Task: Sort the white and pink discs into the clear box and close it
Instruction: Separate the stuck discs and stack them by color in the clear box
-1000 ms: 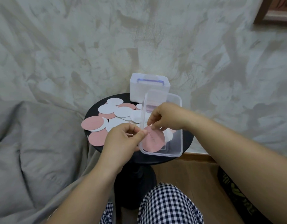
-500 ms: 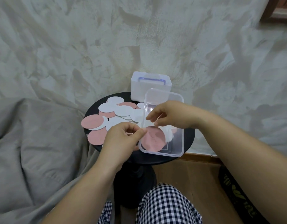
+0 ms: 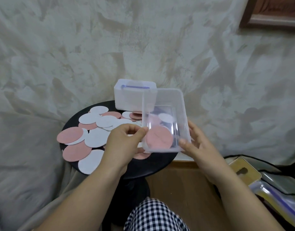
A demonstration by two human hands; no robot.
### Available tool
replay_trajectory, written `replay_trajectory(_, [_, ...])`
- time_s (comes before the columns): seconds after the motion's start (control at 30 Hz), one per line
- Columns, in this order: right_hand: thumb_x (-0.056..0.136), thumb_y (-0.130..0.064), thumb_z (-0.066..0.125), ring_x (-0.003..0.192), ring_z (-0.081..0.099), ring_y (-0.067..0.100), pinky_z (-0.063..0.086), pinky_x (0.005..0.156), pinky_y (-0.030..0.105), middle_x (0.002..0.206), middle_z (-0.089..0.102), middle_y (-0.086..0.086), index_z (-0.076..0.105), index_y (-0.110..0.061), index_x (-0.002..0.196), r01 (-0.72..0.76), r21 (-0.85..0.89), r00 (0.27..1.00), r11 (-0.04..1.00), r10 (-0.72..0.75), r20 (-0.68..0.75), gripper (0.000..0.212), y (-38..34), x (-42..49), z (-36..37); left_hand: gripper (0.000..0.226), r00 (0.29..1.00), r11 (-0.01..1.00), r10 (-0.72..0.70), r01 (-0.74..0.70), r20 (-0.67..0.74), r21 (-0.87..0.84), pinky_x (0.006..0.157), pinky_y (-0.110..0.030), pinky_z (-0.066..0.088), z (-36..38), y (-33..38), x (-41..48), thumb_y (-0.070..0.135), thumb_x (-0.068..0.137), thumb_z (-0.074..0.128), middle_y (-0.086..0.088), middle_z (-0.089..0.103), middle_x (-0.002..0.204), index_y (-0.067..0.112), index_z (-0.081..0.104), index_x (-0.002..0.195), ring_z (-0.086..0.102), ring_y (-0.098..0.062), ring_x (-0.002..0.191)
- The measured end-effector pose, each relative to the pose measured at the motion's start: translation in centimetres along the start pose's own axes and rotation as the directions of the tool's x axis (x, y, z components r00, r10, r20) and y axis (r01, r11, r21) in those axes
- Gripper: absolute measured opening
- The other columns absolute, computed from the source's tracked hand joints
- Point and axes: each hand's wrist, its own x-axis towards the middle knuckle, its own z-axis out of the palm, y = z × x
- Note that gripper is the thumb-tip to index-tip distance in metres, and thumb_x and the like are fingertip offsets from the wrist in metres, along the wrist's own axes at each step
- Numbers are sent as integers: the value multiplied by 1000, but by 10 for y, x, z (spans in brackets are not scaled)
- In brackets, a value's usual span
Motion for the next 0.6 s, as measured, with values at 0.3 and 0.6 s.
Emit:
replay_trajectory(0.3, [68,-24,64,100,63,0,54,72,18,98,65,-33,47,-45,114,57,276,985,959,-9,-171,54,29,4,-52,25,913,729,168,-369,373,576,86,-31,43,45,-4,63,34,95,41,8,62,106,22,63,101,54,-14,101])
replay_trajectory(0.6, [54,-42,82,94,66,-1,55,67,19,96,69,-26,52,-36,116,22,403,979,915,63,-194,69,56,15,-66,44,717,179,-96,-670,690,721,112,-29,15,27,-44,91,45,94,41,12,24,151,35,37,137,17,-12,139])
